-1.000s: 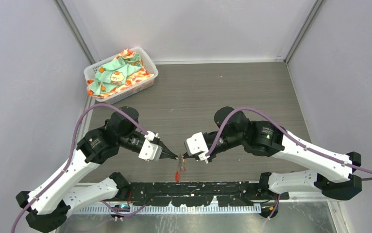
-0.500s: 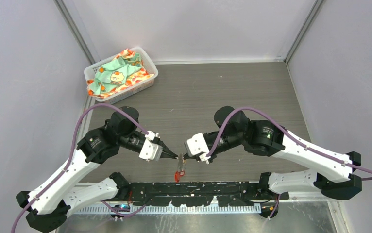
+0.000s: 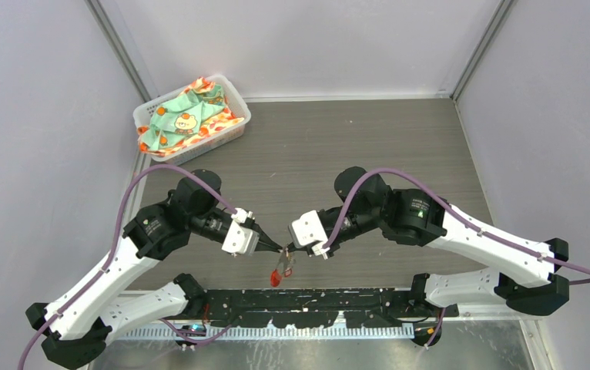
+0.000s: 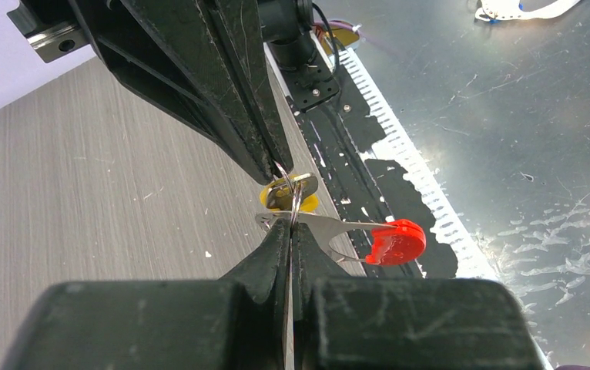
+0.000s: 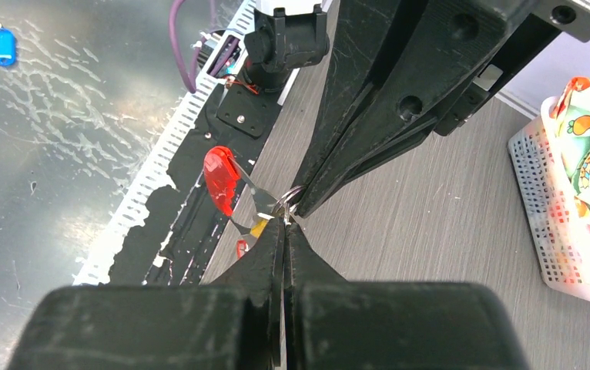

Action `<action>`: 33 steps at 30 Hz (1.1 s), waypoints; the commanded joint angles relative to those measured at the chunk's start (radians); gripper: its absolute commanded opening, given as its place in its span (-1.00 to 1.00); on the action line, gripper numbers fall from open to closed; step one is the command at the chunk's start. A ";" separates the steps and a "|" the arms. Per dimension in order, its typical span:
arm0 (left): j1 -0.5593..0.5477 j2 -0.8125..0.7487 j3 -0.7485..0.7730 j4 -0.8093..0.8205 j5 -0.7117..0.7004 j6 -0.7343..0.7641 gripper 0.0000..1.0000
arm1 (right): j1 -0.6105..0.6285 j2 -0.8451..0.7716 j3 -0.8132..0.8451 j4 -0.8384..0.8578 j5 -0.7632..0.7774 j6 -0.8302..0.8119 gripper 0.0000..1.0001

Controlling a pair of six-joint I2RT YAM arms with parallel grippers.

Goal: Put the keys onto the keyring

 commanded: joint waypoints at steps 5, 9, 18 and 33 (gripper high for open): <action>-0.004 -0.012 0.000 0.044 0.003 0.003 -1.00 | 0.005 -0.019 0.025 0.019 -0.003 -0.001 -0.98; -0.004 -0.012 0.001 0.049 0.003 -0.005 -0.99 | 0.006 -0.030 0.017 0.002 -0.001 0.004 -0.98; -0.004 -0.013 0.002 0.057 -0.002 -0.020 -0.99 | 0.006 -0.032 0.021 -0.030 -0.005 -0.001 -0.98; -0.004 -0.008 -0.003 0.063 -0.008 -0.029 -0.99 | 0.008 -0.016 0.041 -0.031 -0.018 -0.015 -0.98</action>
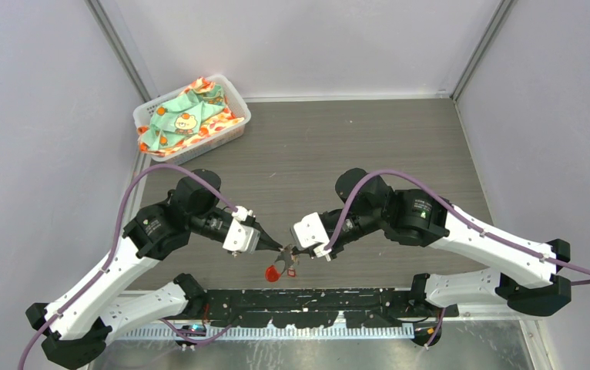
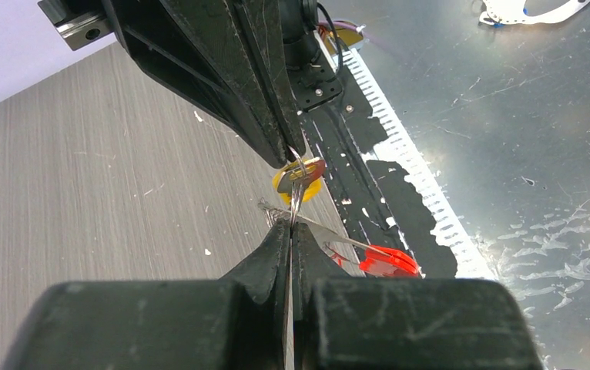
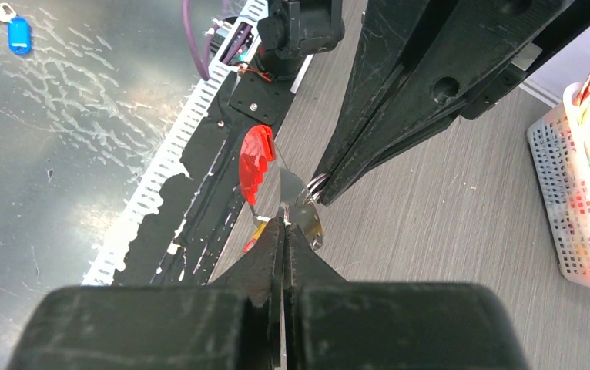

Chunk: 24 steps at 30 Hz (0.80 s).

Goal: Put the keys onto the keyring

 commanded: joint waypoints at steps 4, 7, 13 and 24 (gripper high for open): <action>-0.004 -0.005 0.003 0.047 -0.010 -0.001 -0.99 | 0.007 0.005 0.052 0.019 -0.023 -0.021 -0.98; -0.004 -0.003 0.003 0.047 -0.013 -0.001 -0.99 | 0.009 0.007 0.056 0.019 -0.024 -0.027 -0.98; -0.004 0.006 0.009 0.038 -0.015 0.004 -0.99 | 0.008 0.015 0.068 0.014 -0.024 -0.034 -0.98; -0.004 0.009 0.011 0.039 -0.017 0.006 -1.00 | 0.011 0.023 0.070 0.016 -0.022 -0.037 -0.98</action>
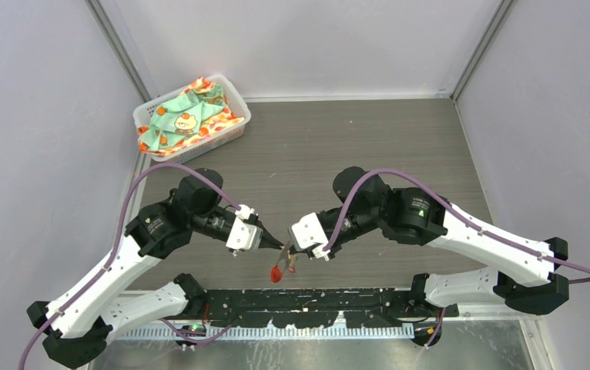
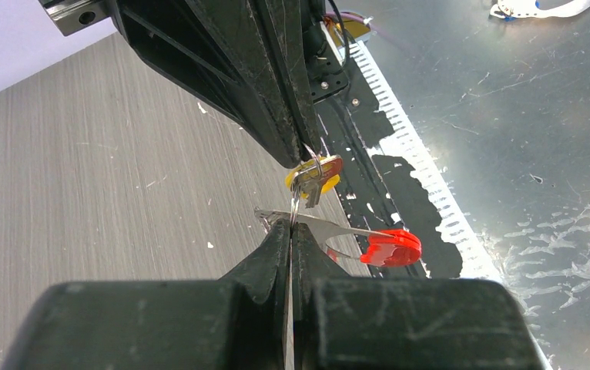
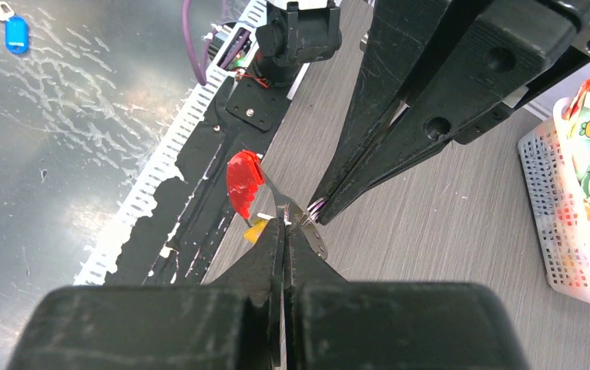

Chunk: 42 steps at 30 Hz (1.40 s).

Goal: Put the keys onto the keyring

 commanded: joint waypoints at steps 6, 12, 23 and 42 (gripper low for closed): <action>-0.004 -0.003 0.006 0.032 0.010 0.013 -1.00 | 0.004 0.006 0.040 0.040 -0.004 -0.012 -0.98; -0.004 -0.003 0.006 0.014 0.014 0.034 -0.99 | 0.005 0.018 0.043 0.060 -0.006 -0.014 -0.98; -0.006 -0.011 0.005 -0.038 0.028 0.105 -0.99 | 0.005 0.022 0.026 0.117 0.074 -0.006 -0.98; -0.010 -0.027 0.003 -0.021 0.034 0.099 -0.99 | 0.004 0.060 0.047 0.102 0.131 -0.048 -0.98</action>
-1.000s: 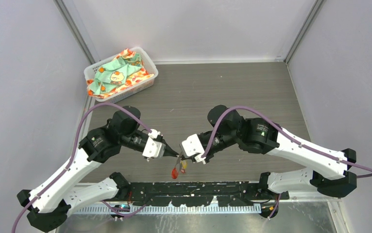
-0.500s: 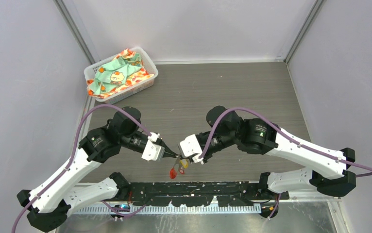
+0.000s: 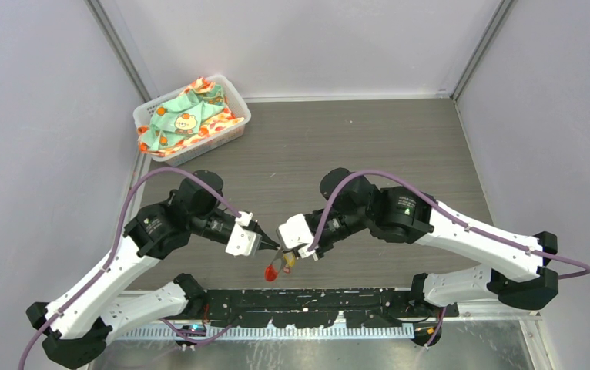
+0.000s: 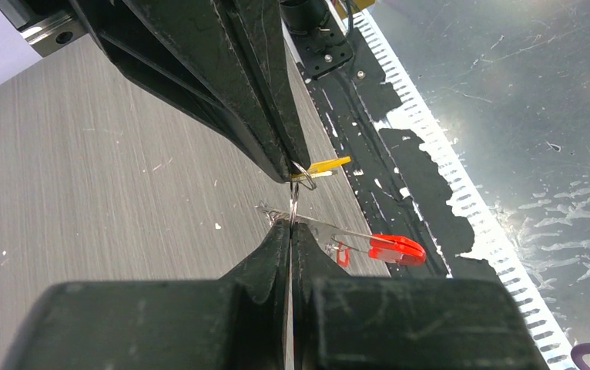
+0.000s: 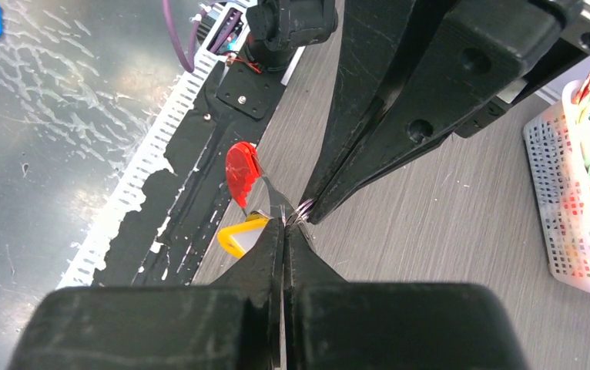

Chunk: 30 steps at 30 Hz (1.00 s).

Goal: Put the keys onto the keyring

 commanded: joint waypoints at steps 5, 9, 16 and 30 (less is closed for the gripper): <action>-0.012 -0.026 0.008 0.052 0.079 -0.001 -0.99 | -0.004 -0.020 -0.014 0.178 0.087 -0.048 -0.98; -0.015 -0.022 0.015 0.024 0.083 0.035 -0.99 | -0.004 -0.038 -0.056 0.256 0.109 -0.031 -0.98; -0.021 -0.015 0.019 0.017 0.085 0.053 -0.99 | -0.003 -0.032 -0.065 0.273 0.134 -0.039 -0.98; -0.022 -0.023 0.026 0.013 0.081 0.051 -0.99 | -0.008 -0.018 0.030 0.002 0.055 -0.184 -0.98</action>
